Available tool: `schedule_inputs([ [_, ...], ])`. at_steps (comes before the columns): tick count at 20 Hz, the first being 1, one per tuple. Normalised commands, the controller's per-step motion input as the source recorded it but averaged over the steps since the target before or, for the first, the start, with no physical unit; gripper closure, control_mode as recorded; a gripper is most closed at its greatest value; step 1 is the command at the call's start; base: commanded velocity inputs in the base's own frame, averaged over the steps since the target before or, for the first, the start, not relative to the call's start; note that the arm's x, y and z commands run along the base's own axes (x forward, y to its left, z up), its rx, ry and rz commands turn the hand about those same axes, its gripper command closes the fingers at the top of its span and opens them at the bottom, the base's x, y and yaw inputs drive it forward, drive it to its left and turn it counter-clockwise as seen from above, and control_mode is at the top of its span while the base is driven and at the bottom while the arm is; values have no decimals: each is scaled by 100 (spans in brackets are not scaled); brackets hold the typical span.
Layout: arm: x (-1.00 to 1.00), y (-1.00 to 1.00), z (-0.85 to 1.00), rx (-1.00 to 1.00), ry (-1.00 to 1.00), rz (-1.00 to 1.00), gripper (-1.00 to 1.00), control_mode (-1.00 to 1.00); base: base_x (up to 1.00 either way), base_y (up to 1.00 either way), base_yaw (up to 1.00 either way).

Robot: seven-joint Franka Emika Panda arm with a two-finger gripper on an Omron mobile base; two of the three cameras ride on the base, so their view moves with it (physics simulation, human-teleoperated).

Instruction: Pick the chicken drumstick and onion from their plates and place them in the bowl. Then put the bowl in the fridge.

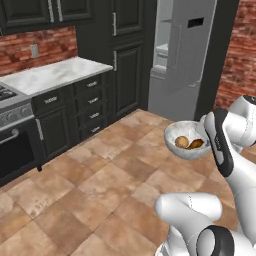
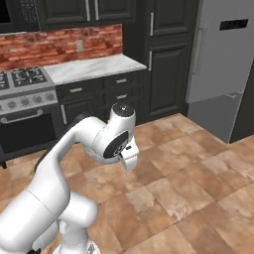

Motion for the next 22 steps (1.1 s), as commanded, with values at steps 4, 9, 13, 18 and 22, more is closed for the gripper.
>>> schedule_inputs([
  [4,0,0,0,0,0,0,100,100,94,12,-1],
  [9,0,0,0,0,0,0,100,100,94,13,-1],
  [13,0,0,0,0,0,0,100,100,94,13,-2],
  [18,0,0,0,0,0,0,100,100,86,15,-15],
  [22,0,0,0,0,0,0,100,100,82,16,-20],
])
